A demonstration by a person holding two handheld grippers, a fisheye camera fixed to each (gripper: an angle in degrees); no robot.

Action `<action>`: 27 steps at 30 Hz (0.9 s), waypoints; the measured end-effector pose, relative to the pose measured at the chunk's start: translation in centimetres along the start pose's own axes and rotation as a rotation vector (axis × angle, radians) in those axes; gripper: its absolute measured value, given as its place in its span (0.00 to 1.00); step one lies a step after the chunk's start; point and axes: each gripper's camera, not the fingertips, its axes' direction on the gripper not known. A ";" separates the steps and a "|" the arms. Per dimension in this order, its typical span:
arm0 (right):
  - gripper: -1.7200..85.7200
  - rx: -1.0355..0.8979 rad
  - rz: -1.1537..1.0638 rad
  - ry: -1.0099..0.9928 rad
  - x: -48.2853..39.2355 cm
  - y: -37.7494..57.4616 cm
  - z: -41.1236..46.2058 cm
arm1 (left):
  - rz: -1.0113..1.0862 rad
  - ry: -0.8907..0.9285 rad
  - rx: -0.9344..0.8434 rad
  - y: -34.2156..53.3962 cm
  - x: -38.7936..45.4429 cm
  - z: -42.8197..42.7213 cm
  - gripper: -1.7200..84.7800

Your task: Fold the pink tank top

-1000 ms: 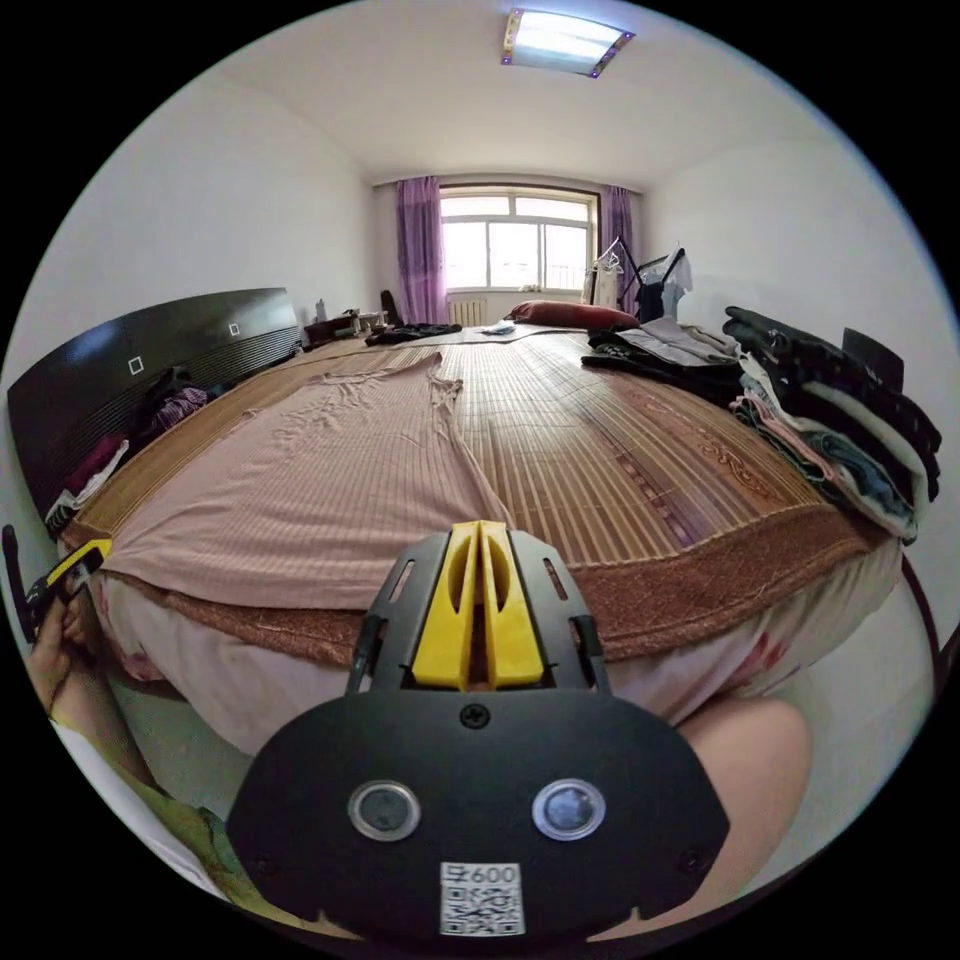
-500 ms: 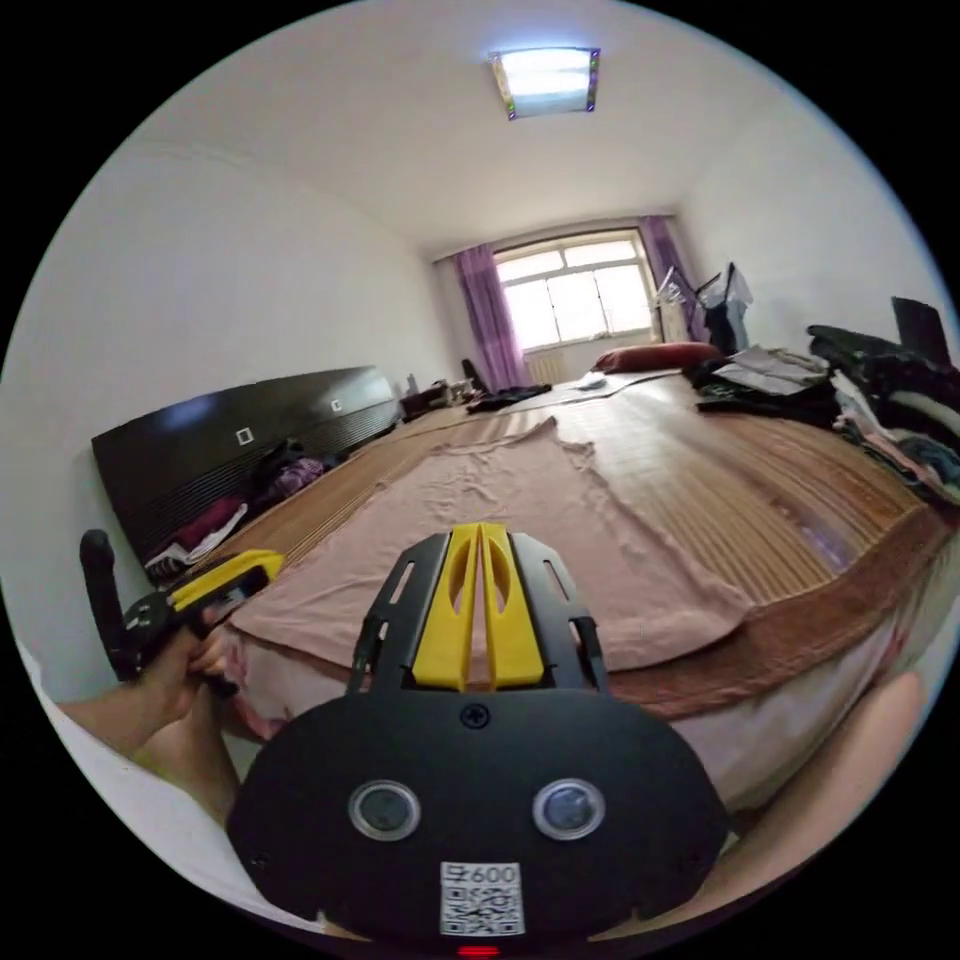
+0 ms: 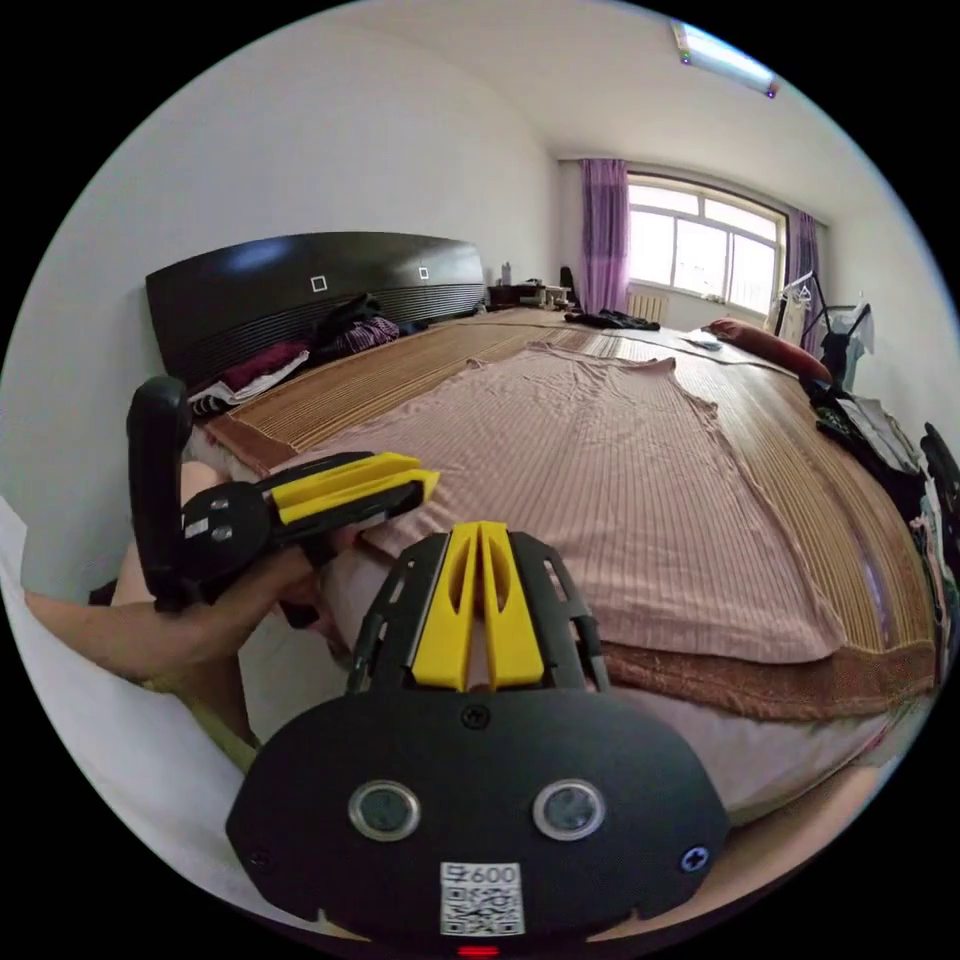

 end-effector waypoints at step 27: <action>0.01 0.027 0.092 0.020 -3.7 -0.6 1.6 | 0.064 -0.030 0.099 -0.7 8.5 -6.4 0.06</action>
